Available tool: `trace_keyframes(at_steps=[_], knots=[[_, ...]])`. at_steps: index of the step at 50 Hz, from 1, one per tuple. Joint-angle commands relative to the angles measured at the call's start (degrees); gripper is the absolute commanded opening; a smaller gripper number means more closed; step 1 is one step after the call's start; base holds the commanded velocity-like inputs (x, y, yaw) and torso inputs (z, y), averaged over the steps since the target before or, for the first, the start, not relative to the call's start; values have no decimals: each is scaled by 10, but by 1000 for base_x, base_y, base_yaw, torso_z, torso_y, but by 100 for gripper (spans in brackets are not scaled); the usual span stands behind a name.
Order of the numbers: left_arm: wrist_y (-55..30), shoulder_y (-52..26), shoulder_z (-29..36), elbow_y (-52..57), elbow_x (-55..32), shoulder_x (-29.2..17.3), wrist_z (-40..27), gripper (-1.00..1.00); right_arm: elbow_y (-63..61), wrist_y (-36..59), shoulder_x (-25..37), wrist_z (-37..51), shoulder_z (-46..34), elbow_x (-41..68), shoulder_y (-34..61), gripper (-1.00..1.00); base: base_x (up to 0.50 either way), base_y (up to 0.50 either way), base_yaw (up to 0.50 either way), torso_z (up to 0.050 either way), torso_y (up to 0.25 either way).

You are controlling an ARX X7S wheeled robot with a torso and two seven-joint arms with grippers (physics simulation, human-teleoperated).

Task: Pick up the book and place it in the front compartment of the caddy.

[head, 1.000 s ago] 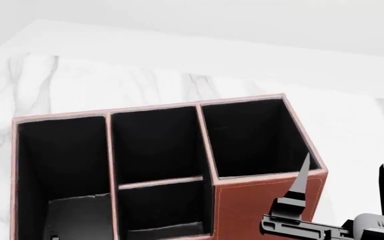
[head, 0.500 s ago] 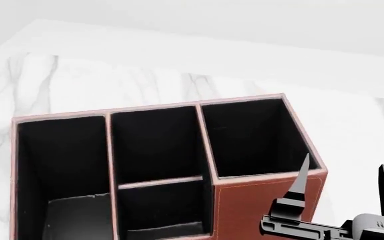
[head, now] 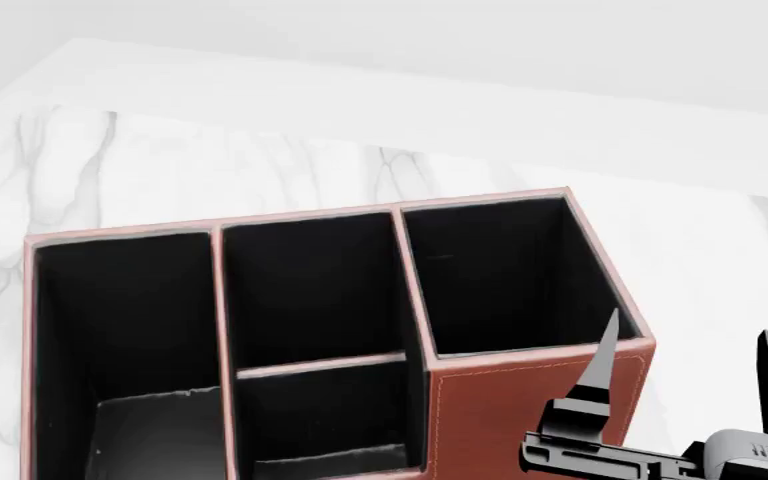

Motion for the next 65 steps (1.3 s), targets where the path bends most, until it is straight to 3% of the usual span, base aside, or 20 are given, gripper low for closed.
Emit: trace_keyframes(at_steps=[1, 55, 56, 65], knots=[[37, 1, 47, -26, 64, 0, 45, 100, 6, -5, -9, -13, 8, -16, 0, 100, 0, 0, 0, 0, 0], [145, 5, 169, -149, 185, 17, 86, 100, 12, -14, 0, -4, 5, -6, -3, 100, 0, 0, 0, 0, 0], [150, 5, 172, -150, 190, 16, 87, -100, 11, -12, 1, -4, 5, -5, -3, 100, 0, 0, 0, 0, 0], [185, -12, 154, -96, 200, -6, 85, -100, 4, -6, 4, -1, 3, -2, 0, 100, 0, 0, 0, 0, 0]])
